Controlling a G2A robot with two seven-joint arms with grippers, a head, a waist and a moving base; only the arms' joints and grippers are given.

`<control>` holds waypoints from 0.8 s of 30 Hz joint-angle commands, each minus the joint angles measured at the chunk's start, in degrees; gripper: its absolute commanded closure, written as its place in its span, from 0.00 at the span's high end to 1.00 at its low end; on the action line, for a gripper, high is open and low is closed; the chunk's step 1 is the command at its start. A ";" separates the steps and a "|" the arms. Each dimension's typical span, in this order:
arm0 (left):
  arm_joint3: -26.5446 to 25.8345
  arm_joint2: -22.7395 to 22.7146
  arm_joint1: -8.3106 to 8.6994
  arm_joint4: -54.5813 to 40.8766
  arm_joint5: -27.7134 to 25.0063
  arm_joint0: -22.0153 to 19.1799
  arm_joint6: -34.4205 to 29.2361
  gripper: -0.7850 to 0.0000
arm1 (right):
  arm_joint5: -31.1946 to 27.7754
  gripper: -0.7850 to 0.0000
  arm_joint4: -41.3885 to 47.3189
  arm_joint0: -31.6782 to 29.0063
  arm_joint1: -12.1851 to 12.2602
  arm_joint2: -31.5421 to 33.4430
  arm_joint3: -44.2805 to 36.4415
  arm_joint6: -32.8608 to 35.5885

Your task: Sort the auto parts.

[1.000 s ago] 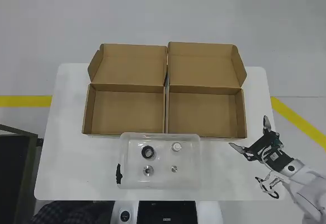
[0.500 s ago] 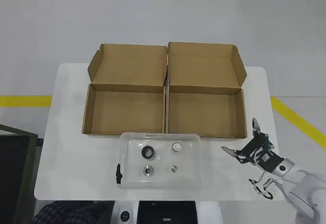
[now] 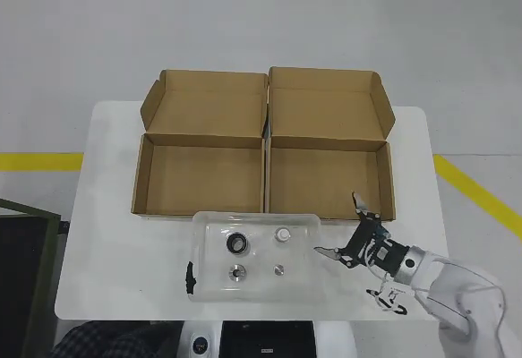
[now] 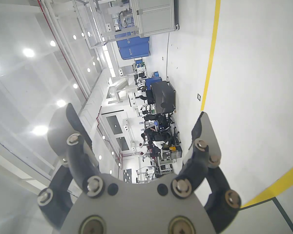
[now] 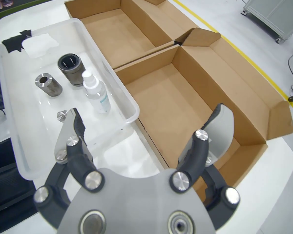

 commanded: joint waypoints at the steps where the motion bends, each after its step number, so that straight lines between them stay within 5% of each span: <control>1: 0.00 0.00 0.00 0.00 0.00 0.00 0.00 1.00 | -0.24 1.00 0.29 1.20 0.00 -1.88 0.32 0.35; 24: 0.00 0.00 0.00 0.00 0.00 0.00 0.00 1.00 | -2.39 1.00 -2.12 9.44 0.15 -18.11 3.37 4.70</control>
